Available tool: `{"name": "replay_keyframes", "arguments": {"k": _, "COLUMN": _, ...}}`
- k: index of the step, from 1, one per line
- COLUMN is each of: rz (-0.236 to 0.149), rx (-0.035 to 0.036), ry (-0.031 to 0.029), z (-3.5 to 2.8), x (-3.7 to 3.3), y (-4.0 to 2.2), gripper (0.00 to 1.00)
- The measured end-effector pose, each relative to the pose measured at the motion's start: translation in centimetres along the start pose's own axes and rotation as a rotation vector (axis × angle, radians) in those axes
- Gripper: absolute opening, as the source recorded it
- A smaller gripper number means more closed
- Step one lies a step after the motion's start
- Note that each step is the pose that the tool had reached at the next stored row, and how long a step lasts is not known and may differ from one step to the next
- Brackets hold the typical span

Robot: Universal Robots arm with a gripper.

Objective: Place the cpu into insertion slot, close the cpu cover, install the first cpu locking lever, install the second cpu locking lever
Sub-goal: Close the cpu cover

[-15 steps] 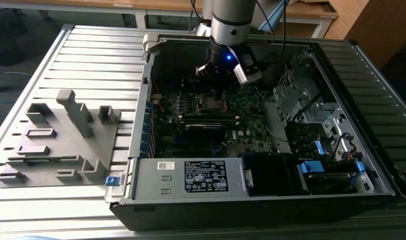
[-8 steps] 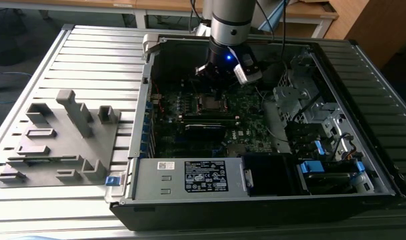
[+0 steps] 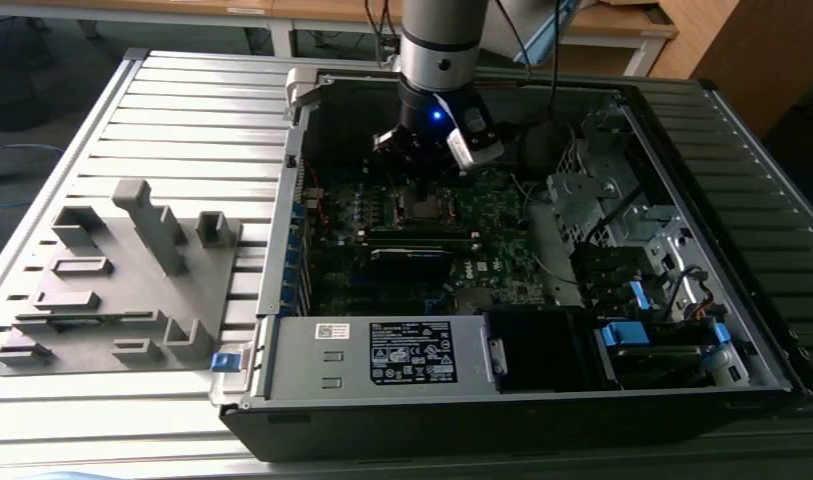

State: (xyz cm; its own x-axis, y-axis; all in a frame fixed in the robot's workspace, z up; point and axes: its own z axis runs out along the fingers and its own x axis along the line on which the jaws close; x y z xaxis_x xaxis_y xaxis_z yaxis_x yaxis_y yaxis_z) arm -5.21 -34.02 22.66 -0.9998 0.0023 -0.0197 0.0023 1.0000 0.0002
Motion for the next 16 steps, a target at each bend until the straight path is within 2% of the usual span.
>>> {"name": "replay_keyframes", "arguments": {"k": 3, "rz": 0.0, "rx": -0.0001, "ry": -0.0034, "z": 0.17, "x": 0.98, "y": 0.0, "gripper": 0.11}}
{"name": "replay_keyframes", "arguments": {"k": 6, "rz": 0.0, "rx": 0.0, "ry": -0.0055, "z": 0.66, "x": 1.51, "y": 0.0, "gripper": 0.11}}
{"name": "replay_keyframes", "arguments": {"k": 10, "rz": 0.0, "rx": 0.0003, "ry": -0.0055, "z": 0.87, "x": 1.62, "y": -0.01, "gripper": 0.11}}
{"name": "replay_keyframes", "arguments": {"k": 16, "rz": 0.0, "rx": -0.0002, "ry": -0.0059, "z": 1.02, "x": 1.82, "y": 0.39, "gripper": 0.11}}
